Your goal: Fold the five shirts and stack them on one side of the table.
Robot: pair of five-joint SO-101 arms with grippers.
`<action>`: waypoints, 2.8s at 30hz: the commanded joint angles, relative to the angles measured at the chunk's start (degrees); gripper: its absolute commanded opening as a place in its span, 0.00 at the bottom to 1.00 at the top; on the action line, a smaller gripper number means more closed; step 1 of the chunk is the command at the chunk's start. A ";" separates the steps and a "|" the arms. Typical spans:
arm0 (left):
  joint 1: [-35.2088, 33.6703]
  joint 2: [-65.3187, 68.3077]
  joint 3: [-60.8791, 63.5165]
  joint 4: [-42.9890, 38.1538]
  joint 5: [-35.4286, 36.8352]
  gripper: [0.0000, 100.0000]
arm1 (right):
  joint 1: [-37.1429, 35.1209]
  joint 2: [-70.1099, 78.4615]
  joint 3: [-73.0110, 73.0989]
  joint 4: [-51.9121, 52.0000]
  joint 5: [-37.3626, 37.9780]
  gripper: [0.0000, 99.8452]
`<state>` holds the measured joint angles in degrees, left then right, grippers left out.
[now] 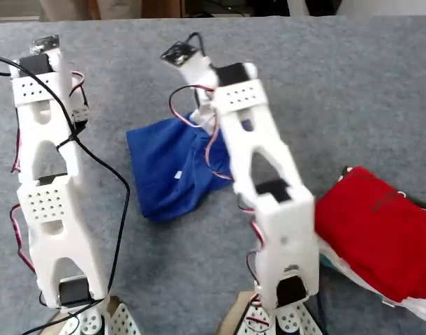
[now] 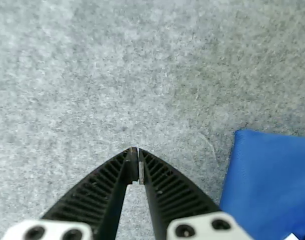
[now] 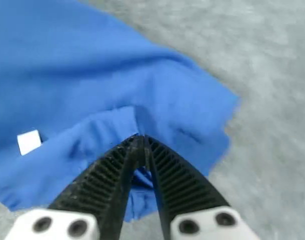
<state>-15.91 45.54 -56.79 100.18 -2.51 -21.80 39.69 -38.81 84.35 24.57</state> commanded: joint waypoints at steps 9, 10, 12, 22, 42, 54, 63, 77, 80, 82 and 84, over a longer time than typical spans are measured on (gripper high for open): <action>0.09 -0.66 8.00 -10.02 -0.26 0.02 | -2.07 22.64 -43.56 17.76 -0.62 0.01; 0.18 -1.10 9.85 -11.25 -0.26 0.02 | -2.24 23.16 -45.14 17.76 -0.62 0.01; 0.26 -1.36 12.22 -12.84 -0.26 0.02 | -3.03 23.78 -46.20 17.67 -0.62 0.01; -0.26 -1.36 12.66 -13.27 -0.26 0.02 | -3.65 28.88 -44.62 17.32 -0.53 0.01; -0.35 -1.36 12.57 -13.36 -2.11 0.02 | 2.77 10.24 -14.73 17.93 1.32 0.00; -0.35 -1.27 12.57 -13.36 -2.20 0.02 | 8.04 -14.73 20.88 16.53 5.63 0.00; -0.35 -1.19 12.57 -13.36 -2.20 0.02 | 10.95 -31.25 32.31 7.47 7.91 0.00; -0.35 -1.10 12.57 -13.36 -2.20 0.02 | 1.45 -13.23 14.73 -0.44 1.49 0.01; -0.35 -1.10 12.57 -13.36 -2.29 0.02 | 1.10 -9.45 12.00 3.78 1.49 0.01; -0.35 -1.10 12.57 -13.36 -2.29 0.02 | 1.54 -7.52 11.30 6.77 1.67 0.01; -0.35 -1.01 12.57 -13.36 -2.29 0.02 | 2.42 -6.11 11.74 9.32 1.85 0.00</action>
<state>-15.91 45.54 -43.96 87.52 -4.35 -19.87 32.75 -24.57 90.51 26.51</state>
